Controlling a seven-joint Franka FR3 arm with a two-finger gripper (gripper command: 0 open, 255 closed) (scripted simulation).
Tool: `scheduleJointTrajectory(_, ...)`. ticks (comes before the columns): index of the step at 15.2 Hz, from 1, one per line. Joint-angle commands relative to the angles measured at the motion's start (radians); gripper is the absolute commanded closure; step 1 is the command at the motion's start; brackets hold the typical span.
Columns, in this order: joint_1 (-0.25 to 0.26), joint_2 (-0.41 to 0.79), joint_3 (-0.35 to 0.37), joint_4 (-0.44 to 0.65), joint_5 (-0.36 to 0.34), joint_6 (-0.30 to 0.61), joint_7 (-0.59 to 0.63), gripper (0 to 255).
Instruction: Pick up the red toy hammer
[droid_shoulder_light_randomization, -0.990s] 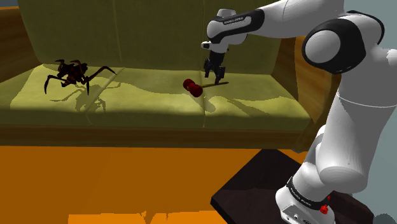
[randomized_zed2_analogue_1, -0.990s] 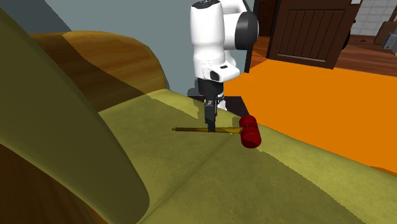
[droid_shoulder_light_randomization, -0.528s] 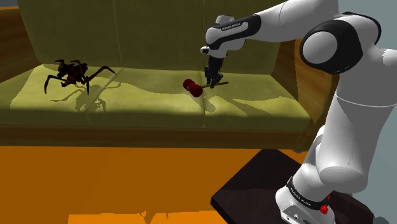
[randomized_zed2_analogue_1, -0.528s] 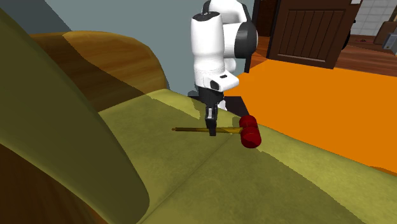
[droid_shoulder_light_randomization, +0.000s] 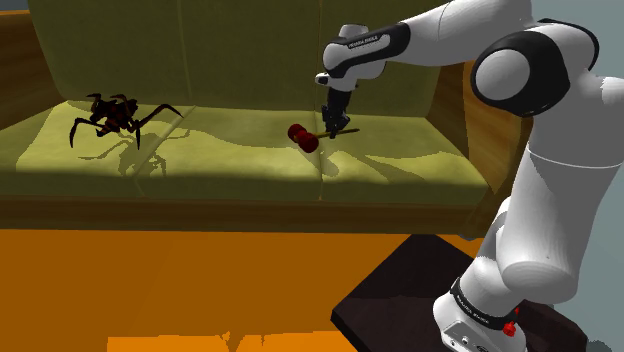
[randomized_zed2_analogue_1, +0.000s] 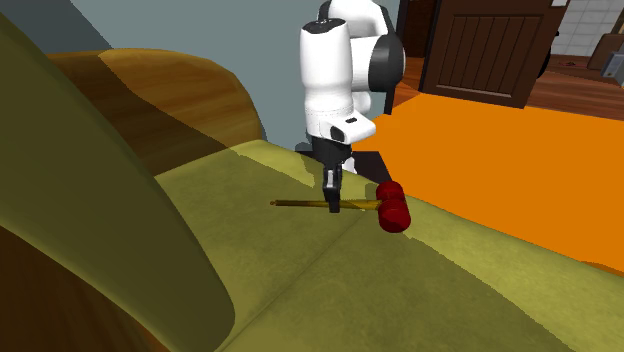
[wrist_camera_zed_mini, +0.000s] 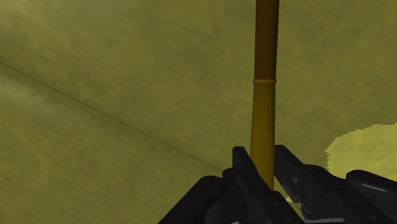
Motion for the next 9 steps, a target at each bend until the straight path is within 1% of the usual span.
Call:
scheduleJointTrajectory(1,0.000,-0.002,-0.001,0.011,-0.002,-0.013,0.002,255)
scheduleJointTrajectory(9,-0.001,-0.019,-0.005,0.098,-0.016,-0.114,0.019,255)
